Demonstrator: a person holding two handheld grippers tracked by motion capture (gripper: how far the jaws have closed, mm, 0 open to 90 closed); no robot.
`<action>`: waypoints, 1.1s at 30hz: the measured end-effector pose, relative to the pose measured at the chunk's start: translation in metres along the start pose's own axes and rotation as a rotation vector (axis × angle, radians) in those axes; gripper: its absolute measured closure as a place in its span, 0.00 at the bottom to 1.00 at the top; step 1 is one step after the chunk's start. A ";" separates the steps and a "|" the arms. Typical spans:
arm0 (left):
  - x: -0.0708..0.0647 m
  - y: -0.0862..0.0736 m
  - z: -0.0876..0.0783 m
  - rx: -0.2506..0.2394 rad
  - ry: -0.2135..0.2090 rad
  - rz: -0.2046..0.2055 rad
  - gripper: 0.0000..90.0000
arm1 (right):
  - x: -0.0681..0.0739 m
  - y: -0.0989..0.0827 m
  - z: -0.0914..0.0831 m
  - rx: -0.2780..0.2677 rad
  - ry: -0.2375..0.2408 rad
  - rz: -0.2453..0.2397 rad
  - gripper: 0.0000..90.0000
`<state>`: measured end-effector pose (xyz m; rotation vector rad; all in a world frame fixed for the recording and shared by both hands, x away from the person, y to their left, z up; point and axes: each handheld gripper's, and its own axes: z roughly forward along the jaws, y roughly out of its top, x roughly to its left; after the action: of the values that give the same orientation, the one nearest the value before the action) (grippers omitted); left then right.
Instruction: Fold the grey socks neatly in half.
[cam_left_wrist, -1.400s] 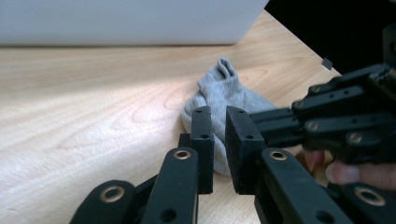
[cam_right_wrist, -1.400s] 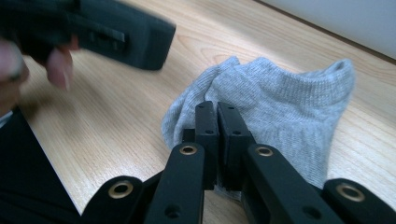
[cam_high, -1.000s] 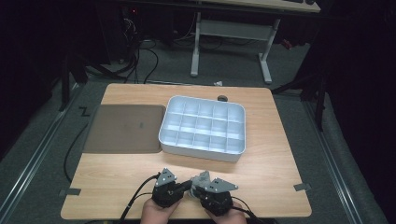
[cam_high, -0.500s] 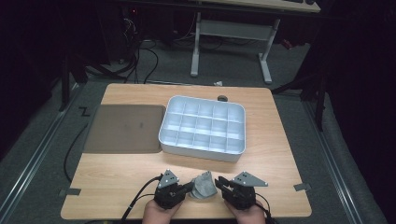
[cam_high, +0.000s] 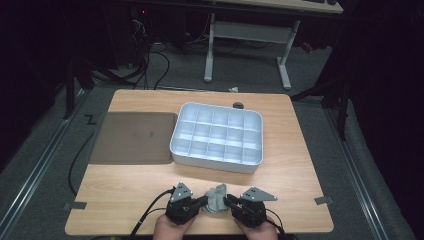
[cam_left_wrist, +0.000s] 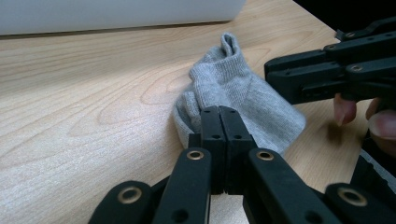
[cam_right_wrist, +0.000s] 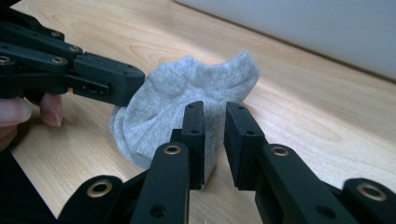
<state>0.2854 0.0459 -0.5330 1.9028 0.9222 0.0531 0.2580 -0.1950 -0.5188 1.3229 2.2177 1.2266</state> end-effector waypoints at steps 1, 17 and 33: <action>0.000 0.000 0.000 -0.002 0.000 -0.001 1.00 | 0.001 0.001 -0.003 -0.027 -0.005 -0.002 0.88; 0.000 0.000 0.000 -0.006 -0.001 0.002 0.99 | 0.003 -0.001 0.003 0.005 0.023 -0.025 0.88; -0.010 0.016 -0.011 -0.083 0.008 0.044 0.98 | 0.015 -0.007 0.012 0.052 0.001 -0.121 0.88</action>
<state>0.2825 0.0438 -0.5118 1.8475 0.8705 0.1235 0.2533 -0.1778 -0.5287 1.1872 2.3086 1.1340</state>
